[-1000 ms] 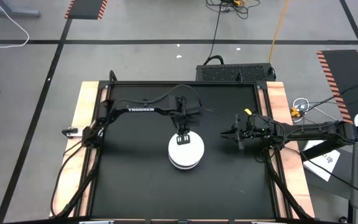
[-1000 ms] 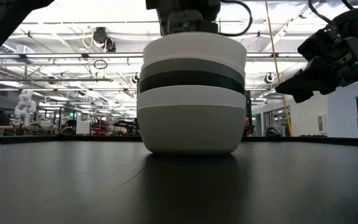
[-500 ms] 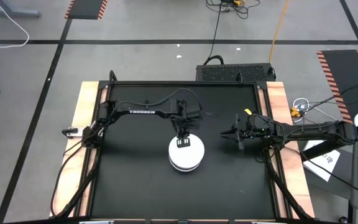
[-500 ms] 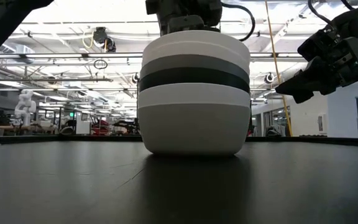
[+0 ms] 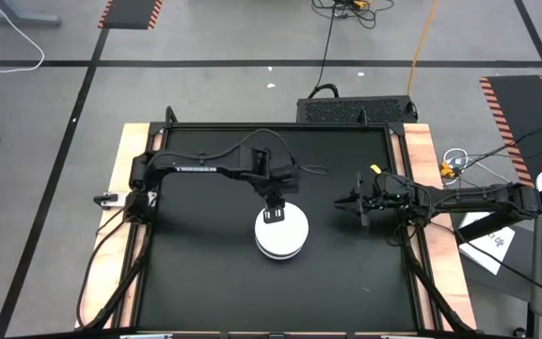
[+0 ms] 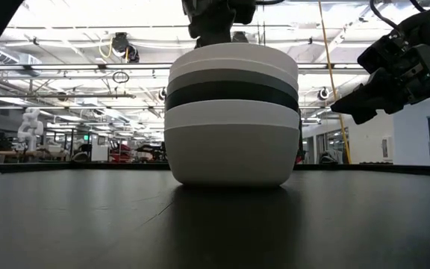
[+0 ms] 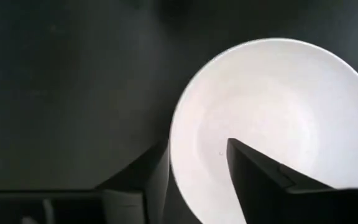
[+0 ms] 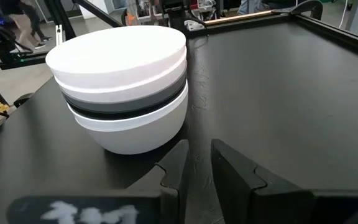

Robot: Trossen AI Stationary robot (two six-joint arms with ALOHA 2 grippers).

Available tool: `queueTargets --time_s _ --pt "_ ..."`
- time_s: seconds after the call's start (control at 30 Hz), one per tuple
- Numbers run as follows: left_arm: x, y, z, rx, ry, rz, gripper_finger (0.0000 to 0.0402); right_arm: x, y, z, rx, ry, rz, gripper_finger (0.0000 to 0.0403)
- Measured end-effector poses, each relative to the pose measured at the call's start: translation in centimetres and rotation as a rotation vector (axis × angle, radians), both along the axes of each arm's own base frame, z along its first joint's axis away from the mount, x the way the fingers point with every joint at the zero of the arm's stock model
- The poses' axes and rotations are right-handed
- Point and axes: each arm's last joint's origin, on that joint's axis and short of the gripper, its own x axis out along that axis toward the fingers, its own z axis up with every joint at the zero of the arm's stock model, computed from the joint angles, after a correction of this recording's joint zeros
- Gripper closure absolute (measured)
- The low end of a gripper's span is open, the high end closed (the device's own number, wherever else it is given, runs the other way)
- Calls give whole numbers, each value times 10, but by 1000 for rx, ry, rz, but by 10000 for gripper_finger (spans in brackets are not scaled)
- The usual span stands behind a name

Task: Nest bowls inside each other
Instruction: Stack the white bowl on the other white bowl, then return to Home Position

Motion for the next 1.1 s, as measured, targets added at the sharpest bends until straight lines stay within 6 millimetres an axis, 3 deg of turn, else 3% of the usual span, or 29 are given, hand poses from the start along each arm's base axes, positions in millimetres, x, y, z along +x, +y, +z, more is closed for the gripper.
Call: queueTargets --time_s 0.17,0.27,0.9,1.1 --pt "-1 -2 2 -1 -1 6 230 0 0 0 5 1 -1 342" --pt "-1 -13 1 -1 -2 -21 230 0 0 -1 10 7 -3 342" --pt "-2 -76 -41 136 9 -32 229 0 0 -1 -1 7 1 342" --pt "-2 -73 -34 271 -52 -5 229 2 0 7 -20 -76 3 342"
